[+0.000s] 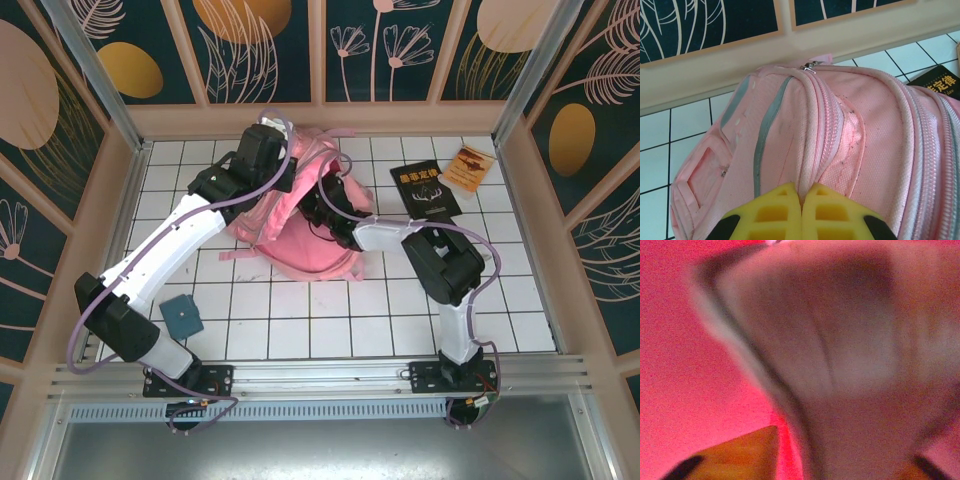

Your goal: Pack books, pencil case, and school supplies into a backpack

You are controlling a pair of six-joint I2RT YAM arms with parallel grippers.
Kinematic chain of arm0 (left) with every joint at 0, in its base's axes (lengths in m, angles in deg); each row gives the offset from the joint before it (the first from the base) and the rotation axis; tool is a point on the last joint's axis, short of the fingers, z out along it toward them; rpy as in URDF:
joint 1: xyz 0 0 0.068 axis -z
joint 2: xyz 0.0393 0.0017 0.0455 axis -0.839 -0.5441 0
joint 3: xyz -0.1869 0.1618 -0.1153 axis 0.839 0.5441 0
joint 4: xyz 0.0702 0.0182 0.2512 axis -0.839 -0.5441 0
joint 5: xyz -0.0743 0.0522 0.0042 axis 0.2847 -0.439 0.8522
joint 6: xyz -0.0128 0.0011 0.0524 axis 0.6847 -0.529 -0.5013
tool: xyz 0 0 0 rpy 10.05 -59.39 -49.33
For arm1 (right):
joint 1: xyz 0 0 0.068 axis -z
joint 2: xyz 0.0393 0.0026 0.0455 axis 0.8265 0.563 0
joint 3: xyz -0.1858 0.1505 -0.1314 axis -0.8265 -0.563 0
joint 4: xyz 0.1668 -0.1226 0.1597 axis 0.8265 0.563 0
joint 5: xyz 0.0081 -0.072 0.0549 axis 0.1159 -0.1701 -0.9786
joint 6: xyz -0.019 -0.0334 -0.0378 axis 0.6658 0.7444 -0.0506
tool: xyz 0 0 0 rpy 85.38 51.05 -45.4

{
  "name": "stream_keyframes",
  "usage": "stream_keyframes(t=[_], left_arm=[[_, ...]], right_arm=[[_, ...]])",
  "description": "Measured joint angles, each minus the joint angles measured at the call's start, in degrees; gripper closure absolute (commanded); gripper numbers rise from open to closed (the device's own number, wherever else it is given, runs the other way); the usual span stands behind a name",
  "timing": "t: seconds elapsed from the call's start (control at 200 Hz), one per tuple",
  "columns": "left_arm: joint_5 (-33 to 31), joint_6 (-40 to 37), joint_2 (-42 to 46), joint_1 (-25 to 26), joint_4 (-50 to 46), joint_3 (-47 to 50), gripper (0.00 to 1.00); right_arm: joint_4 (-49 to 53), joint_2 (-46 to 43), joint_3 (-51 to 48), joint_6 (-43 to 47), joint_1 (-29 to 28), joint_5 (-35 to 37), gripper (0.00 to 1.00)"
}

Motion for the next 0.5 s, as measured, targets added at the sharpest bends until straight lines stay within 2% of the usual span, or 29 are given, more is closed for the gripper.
stream_keyframes(t=[0.125,0.315,0.495], left_arm=[[-1.07,0.48,0.24,0.0,0.22,0.39,1.0],[-2.75,1.11,0.15,0.24,0.28,0.5,1.0],[-3.26,1.46,-0.85,0.37,1.09,0.5,1.0]], right_arm=[[0.55,-1.22,-0.94,-2.12,1.03,-6.23,0.43],[4.79,-11.19,-10.38,-3.06,1.46,-12.2,0.42],[7.98,-21.03,-15.65,-1.46,1.42,-14.93,0.44]])
